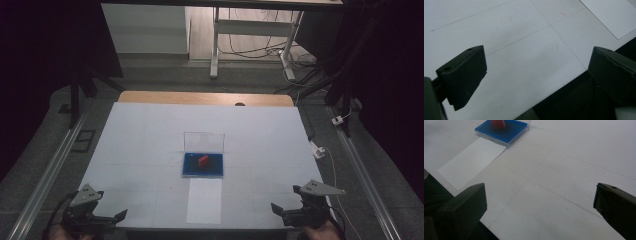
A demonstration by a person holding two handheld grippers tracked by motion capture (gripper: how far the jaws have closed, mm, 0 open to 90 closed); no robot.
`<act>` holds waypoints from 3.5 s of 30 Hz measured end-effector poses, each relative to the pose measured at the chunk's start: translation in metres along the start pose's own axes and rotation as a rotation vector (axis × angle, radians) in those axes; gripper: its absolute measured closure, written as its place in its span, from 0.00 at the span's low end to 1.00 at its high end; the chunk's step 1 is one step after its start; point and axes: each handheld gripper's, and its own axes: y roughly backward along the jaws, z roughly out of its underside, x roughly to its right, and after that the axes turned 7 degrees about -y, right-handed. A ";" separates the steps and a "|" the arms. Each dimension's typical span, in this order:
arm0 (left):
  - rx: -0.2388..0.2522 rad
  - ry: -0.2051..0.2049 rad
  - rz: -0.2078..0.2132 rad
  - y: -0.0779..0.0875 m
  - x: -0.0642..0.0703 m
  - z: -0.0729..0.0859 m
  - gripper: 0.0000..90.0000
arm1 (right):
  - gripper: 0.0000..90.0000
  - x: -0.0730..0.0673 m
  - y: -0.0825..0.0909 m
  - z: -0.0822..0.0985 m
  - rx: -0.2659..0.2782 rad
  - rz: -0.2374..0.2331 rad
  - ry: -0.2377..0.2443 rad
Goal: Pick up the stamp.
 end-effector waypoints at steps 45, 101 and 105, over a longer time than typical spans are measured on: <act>0.031 -0.054 0.051 0.000 0.004 -0.009 0.00 | 0.00 -0.006 -0.003 -0.001 -0.045 0.008 0.054; 0.109 -0.206 0.219 -0.064 0.011 -0.086 0.00 | 0.00 -0.006 -0.005 -0.001 -0.055 0.003 0.049; 0.104 -0.219 0.237 -0.073 0.012 -0.096 0.00 | 0.00 -0.006 -0.005 -0.001 -0.055 0.002 0.051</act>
